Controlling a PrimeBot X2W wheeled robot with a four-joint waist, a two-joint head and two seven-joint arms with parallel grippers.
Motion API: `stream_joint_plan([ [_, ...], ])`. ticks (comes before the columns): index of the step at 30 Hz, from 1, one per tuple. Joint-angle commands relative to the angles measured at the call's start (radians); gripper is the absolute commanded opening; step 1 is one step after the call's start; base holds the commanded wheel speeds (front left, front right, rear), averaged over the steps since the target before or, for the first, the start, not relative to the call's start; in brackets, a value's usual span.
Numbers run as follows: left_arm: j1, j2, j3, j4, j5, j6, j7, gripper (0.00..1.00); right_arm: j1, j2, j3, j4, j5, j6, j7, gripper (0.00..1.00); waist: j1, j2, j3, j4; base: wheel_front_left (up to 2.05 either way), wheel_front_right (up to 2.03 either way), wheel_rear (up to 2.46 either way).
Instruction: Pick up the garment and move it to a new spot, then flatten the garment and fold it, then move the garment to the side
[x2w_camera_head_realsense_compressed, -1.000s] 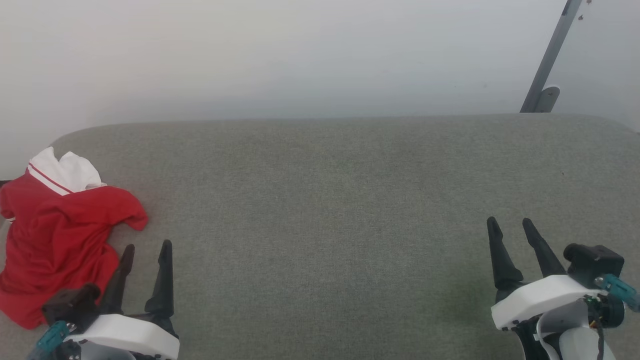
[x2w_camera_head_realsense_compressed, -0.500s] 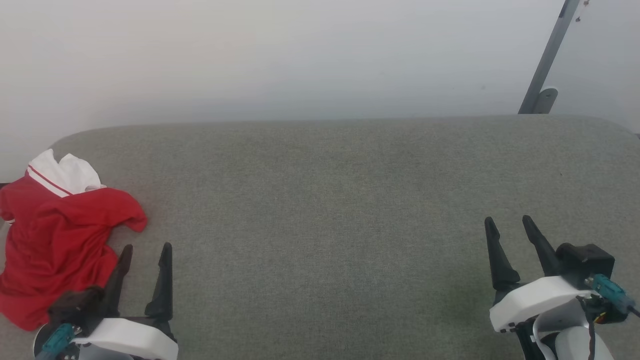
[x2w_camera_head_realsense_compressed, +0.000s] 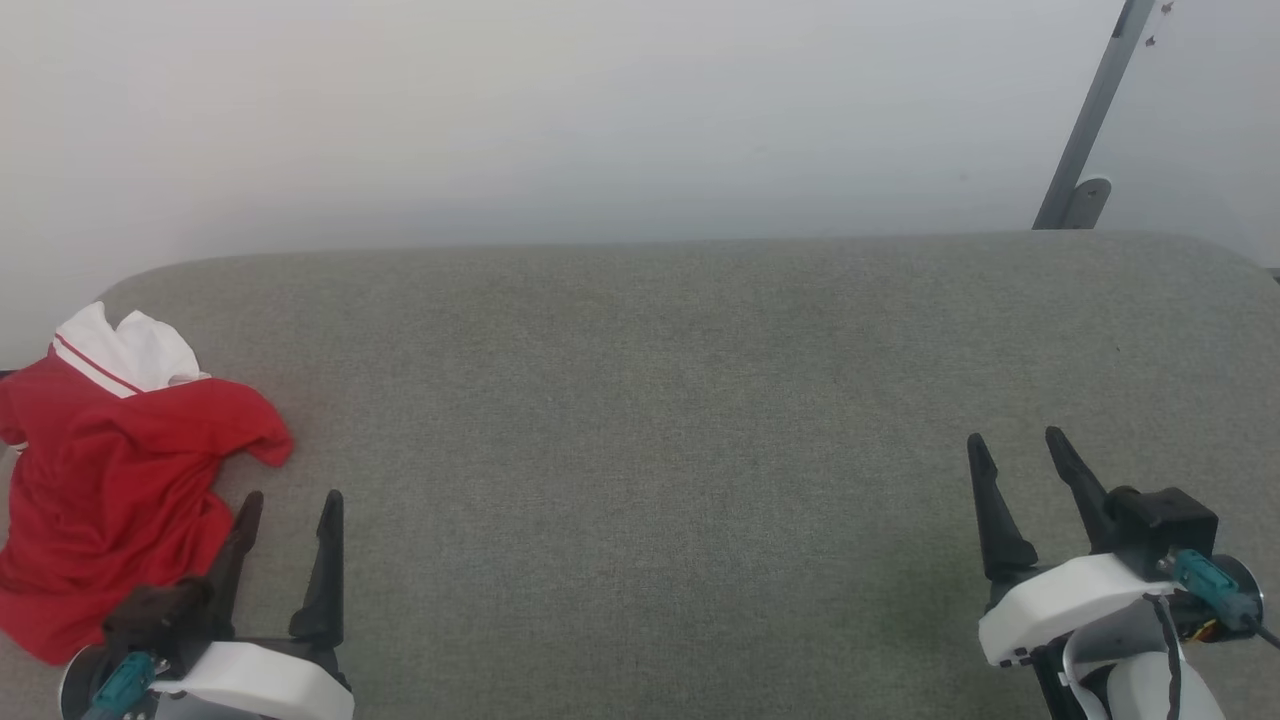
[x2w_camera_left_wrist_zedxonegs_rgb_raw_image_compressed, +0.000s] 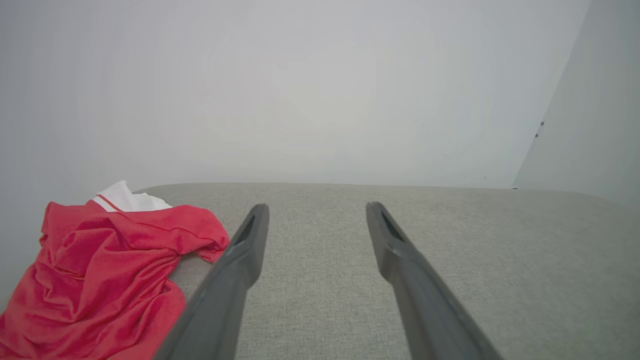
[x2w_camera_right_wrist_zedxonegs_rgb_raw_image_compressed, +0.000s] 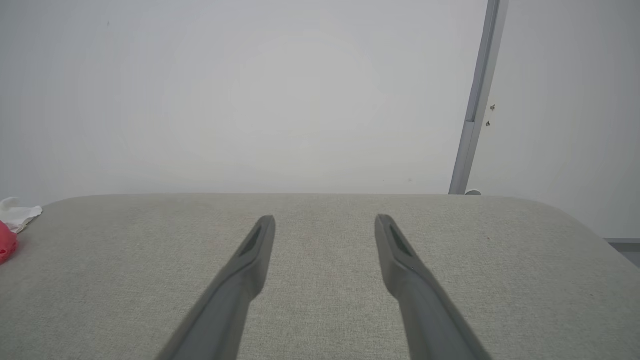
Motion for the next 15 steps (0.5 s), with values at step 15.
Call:
stream_joint_plan([
  [15, -0.006, -0.003, 0.0, 0.026, -0.011, 0.003, -0.005, 1.0, 0.005, 0.007, -0.003, -0.009, -0.008, 0.0, -0.006, 1.0, 0.0, 0.0, 0.0, 0.015, 0.0, 0.0, 0.0],
])
